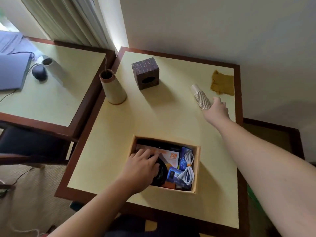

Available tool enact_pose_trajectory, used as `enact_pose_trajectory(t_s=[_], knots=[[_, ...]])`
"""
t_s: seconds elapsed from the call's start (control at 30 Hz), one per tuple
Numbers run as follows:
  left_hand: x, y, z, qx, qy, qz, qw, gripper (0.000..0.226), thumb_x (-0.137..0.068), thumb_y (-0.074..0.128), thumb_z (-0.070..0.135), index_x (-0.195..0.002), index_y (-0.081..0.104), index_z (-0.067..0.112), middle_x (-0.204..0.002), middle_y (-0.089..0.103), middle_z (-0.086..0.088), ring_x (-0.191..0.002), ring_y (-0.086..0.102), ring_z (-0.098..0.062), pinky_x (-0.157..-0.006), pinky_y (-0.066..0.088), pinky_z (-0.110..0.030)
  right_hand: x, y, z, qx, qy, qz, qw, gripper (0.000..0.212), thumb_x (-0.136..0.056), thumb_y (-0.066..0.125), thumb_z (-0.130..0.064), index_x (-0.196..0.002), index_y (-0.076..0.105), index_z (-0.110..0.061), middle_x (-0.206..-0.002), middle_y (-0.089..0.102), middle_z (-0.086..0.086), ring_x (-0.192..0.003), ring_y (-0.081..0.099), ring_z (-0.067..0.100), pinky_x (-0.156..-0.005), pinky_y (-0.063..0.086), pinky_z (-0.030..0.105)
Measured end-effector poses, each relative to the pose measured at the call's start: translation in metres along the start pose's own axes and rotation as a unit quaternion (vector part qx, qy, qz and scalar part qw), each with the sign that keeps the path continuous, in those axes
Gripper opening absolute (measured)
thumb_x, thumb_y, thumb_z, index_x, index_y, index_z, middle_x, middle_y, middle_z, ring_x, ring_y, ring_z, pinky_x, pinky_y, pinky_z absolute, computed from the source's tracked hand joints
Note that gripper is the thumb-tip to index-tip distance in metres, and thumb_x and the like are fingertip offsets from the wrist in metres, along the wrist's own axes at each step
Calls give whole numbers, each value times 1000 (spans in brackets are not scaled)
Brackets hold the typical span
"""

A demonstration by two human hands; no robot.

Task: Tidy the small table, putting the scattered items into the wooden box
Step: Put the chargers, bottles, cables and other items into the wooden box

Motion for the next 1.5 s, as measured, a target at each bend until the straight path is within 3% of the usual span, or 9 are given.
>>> enact_pose_trajectory(t_s=[0.13, 0.23, 0.4, 0.53, 0.8, 1.03, 1.17, 1.4, 1.5], knots=[[-2, -2, -1, 23, -31, -3, 999, 55, -107, 27, 54, -158, 36, 34, -155, 39, 9, -139, 34, -21, -112, 32, -38, -47, 14, 14, 65, 18, -38, 997, 84, -94, 71, -37, -162, 22, -23, -147, 44, 18, -132, 48, 41, -100, 46, 49], [-2, 0, -1, 21, -29, -5, 999, 52, -108, 29, 51, -157, 38, 35, -152, 41, 9, -136, 35, -21, -110, 32, -38, -67, 29, 12, 72, -3, -43, 997, 64, -92, 72, -38, -146, 45, -17, -134, 58, 17, -115, 60, 39, -84, 48, 40], [-1, -2, -2, 11, -12, -10, 1000, 51, -106, 33, 47, -152, 46, 31, -144, 53, 7, -129, 46, -22, -105, 42, -39, -30, 36, 0, -108, -5, -21, 994, 50, -89, 76, -34, -134, 59, -18, -122, 68, 5, -106, 67, 30, -82, 51, 33], [-1, -11, -2, 19, 3, -24, 1000, 48, -107, 32, 48, -150, 45, 31, -145, 54, 11, -131, 46, -18, -109, 38, -33, 61, 15, -17, -248, -94, -92, 960, 53, -92, 78, -33, -140, 58, -28, -119, 68, -13, -102, 64, 0, -81, 48, 17], [18, -7, -7, -20, 36, -69, 997, 72, -106, 19, 61, -165, 17, 19, -162, 27, -4, -146, 26, -25, -121, 27, -39, 188, 25, 15, -31, -217, -236, 947, 61, -92, 74, -45, -143, 45, -60, -125, 49, -35, -118, 44, -15, -102, 44, 26], [36, -9, -11, -59, 71, 42, 995, 66, -99, 40, 63, -131, 70, 14, -128, 72, -2, -117, 68, -20, -106, 49, -39, 202, 48, -18, 121, -329, -145, 925, 65, -97, 65, -44, -156, 38, -45, -135, 45, -20, -122, 32, 5, -113, 35, 32], [43, -8, -13, -73, 77, 51, 993, 66, -98, 42, 62, -129, 72, 13, -135, 68, -7, -120, 66, -23, -100, 54, -39, 202, 65, -37, 161, -331, -97, 925, 67, -96, 67, -48, -156, 38, -47, -127, 37, -5, -120, 33, 16, -110, 38, 36], [58, -31, -14, 7, 160, 171, 972, 32, -94, 58, 38, -112, 76, 19, -134, 58, -6, -120, 54, -26, -86, 61, -41, 207, 83, -31, 155, -331, -96, 926, 64, -93, 68, -49, -151, 45, -38, -124, 45, -11, -113, 39, 12, -104, 46, 40], [53, -41, -38, 116, 64, 204, 970, 38, -95, 59, 39, -128, 66, 22, -133, 53, -3, -113, 53, -23, -88, 55, -40, 207, 74, -21, 127, -326, -48, 936, 61, -92, 61, -62, -147, 53, -36, -128, 48, -7, -116, 43, 15, -104, 45, 37]])
Point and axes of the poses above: each hand's wrist, its own x-axis away from the middle knuckle, its own y-axis out of the palm, z = x × y, the point moved 8 cm from there along -x, towards the middle knuckle
